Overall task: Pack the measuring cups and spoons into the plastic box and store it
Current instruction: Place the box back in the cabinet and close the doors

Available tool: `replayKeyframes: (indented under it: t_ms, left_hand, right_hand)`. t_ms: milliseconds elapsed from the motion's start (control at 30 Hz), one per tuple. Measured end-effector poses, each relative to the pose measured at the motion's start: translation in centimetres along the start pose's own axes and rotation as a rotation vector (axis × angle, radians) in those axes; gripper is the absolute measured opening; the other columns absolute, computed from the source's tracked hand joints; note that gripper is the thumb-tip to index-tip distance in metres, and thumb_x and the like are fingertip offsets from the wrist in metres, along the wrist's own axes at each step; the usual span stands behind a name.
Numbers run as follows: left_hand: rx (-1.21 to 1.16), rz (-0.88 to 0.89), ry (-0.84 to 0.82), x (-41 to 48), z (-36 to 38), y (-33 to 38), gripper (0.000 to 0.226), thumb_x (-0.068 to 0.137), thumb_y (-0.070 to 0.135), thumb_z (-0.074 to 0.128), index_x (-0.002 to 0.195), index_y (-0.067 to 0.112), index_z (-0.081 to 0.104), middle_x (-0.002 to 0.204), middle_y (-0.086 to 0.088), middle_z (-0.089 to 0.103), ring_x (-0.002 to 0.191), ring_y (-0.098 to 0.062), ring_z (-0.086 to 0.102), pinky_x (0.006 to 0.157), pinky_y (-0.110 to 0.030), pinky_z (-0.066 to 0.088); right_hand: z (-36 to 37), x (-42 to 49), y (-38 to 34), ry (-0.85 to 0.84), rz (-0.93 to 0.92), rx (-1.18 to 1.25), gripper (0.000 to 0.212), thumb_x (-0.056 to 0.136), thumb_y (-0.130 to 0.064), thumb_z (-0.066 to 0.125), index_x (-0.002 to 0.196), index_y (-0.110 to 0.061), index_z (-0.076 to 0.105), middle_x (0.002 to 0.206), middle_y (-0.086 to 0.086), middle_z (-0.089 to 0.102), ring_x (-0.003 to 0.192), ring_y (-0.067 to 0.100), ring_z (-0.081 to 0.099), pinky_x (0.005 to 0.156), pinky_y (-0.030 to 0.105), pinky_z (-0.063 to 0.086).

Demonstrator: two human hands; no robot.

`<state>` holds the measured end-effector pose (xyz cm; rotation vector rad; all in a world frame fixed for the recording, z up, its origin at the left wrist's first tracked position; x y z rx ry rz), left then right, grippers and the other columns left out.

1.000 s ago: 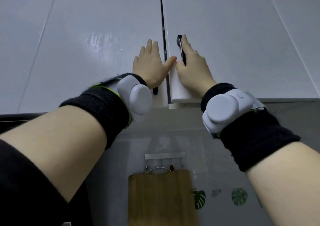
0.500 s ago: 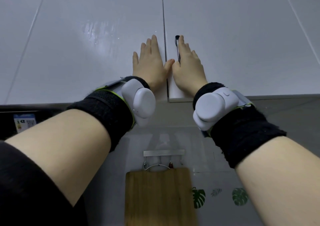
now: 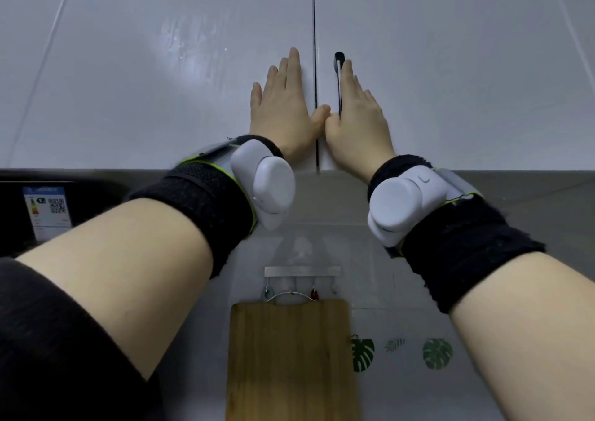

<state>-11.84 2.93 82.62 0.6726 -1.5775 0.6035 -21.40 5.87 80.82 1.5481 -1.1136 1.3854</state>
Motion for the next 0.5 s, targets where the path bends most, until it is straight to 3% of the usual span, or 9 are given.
replayKeyframes:
  t_ms: [200,400,500]
  left_hand:
    - [0.017,0.012,0.065,-3.2,-0.2,-0.6,0.081,0.090,0.039,0.047,0.151,0.012,0.000,0.159,-0.004,0.012,0.148,-0.024,0.006,0.119,-0.041,0.002]
    - [0.109,0.004,-0.029,-8.0,0.0,-1.1,0.080,0.089,0.043,0.047,0.150,0.009,0.008,0.159,-0.008,0.012,0.147,-0.028,0.007,0.120,-0.042,0.004]
    - [0.165,0.028,-0.066,-10.3,0.0,-1.5,0.078,0.091,0.044,0.046,0.151,0.010,0.008,0.160,-0.007,0.004,0.148,-0.027,0.000,0.120,-0.042,0.002]
  right_hand:
    - [-0.1,-3.0,0.2,0.022,-0.018,0.009,0.070,0.093,-0.015,0.043,0.150,-0.004,0.004,0.155,0.010,0.025,0.139,0.022,0.030,0.115,0.032,0.021]
    - [0.5,-7.9,0.5,-0.037,0.004,0.033,0.069,0.092,-0.010,0.041,0.150,-0.004,0.005,0.159,0.007,0.014,0.147,0.019,0.014,0.119,0.027,0.004]
    - [0.6,-10.7,0.4,-0.019,0.066,0.117,0.070,0.090,-0.006,0.040,0.151,-0.007,0.006,0.159,0.008,0.013,0.148,0.021,0.010,0.119,0.031,0.007]
Point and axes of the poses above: each hand's wrist, its own x-axis towards the middle knuckle, its own z-axis out of the palm, y = z × x, the point moved 10 cm from there along x, towards the middle knuckle
